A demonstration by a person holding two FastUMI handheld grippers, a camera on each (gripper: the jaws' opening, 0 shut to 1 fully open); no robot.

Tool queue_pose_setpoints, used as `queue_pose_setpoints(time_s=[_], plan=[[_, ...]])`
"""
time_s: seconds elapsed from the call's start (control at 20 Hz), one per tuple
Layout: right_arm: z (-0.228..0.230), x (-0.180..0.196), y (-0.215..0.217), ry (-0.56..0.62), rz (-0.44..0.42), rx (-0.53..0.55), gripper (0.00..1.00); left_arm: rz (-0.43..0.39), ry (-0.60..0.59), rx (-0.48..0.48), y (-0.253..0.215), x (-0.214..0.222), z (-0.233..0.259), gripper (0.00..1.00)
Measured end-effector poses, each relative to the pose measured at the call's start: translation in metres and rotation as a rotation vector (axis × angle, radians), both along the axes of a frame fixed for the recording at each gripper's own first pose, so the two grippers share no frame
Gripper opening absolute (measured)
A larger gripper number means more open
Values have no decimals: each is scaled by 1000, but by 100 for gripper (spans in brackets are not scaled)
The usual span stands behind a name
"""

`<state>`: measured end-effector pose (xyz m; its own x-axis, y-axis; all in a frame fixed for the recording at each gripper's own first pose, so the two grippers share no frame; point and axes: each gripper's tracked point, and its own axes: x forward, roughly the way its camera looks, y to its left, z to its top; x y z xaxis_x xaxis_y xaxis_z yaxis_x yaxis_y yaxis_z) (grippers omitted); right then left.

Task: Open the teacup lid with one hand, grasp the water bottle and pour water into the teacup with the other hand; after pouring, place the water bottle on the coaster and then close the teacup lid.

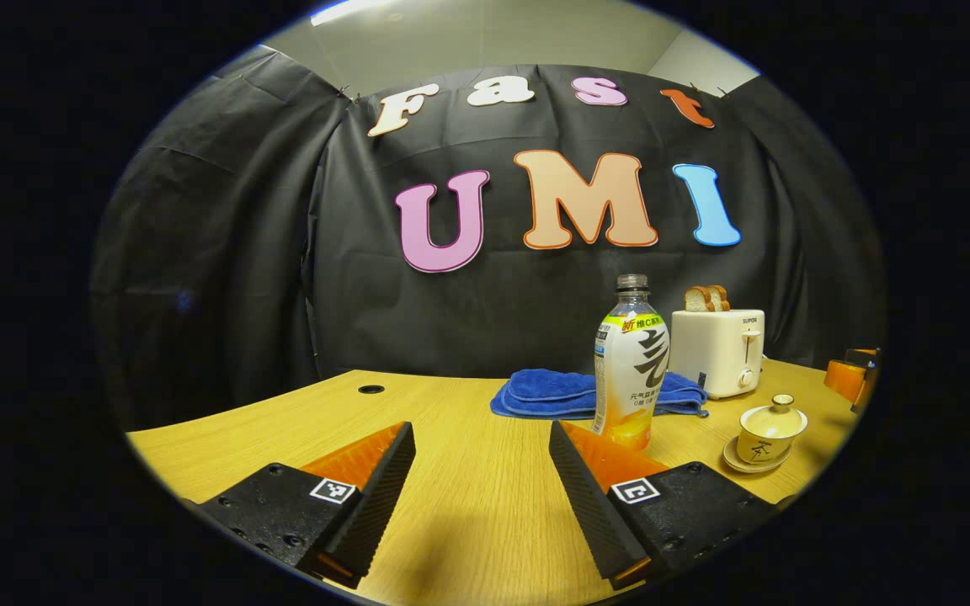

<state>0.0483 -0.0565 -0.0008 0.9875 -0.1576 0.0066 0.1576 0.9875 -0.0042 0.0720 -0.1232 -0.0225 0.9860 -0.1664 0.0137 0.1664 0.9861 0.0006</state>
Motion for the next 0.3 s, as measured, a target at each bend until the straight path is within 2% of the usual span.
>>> queue_pose_setpoints(time_s=[0.05, 0.3], plan=[[1, -1, -1, -1, -6, -1, 93, 0, 1, 0, 0, -1, 0, 93], [-1, -1, -1, -1, -7, -1, 92, 2, 4, 0, 1, -1, -1, 93]])
